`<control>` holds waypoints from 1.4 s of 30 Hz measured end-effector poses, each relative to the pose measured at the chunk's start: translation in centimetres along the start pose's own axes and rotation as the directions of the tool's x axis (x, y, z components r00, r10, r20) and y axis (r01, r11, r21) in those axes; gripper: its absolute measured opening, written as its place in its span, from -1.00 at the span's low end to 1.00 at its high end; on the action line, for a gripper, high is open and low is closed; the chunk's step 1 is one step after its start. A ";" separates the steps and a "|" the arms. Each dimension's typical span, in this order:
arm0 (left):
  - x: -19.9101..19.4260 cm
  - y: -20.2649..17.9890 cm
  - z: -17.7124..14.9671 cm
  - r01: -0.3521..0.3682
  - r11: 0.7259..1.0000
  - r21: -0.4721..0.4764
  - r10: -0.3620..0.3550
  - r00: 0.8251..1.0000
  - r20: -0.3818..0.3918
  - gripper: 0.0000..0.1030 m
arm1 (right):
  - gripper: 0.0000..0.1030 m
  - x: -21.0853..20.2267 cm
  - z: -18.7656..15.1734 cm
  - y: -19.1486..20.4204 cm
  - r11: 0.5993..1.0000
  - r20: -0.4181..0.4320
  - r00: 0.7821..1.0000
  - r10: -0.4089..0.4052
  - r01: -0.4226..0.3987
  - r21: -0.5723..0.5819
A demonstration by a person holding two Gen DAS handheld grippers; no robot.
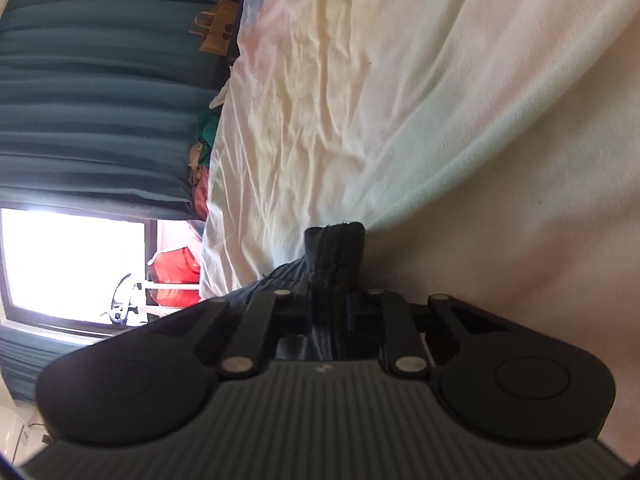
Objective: Fold clothes
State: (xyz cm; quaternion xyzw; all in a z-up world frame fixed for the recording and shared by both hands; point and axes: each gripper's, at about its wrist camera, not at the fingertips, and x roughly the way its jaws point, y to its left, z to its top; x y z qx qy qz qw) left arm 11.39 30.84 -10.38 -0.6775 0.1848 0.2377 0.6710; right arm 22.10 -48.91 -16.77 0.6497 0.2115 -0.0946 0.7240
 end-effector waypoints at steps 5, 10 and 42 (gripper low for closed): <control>-1.5 -0.9 1.8 -0.015 0.999 0.028 0.015 1.000 0.014 -0.63 | -0.82 -0.8 0.6 0.9 0.997 0.097 0.993 0.063 -0.067 0.038; -7.3 -4.8 4.6 0.009 0.987 0.160 -0.022 0.997 0.077 -0.78 | -0.83 -2.7 1.5 1.2 0.997 0.209 0.976 0.064 -0.071 0.029; -15.9 -1.4 12.6 -0.150 0.880 0.451 0.203 0.976 -0.072 -0.12 | -0.54 -10.6 0.4 -2.6 0.953 0.210 0.932 -0.294 0.271 0.134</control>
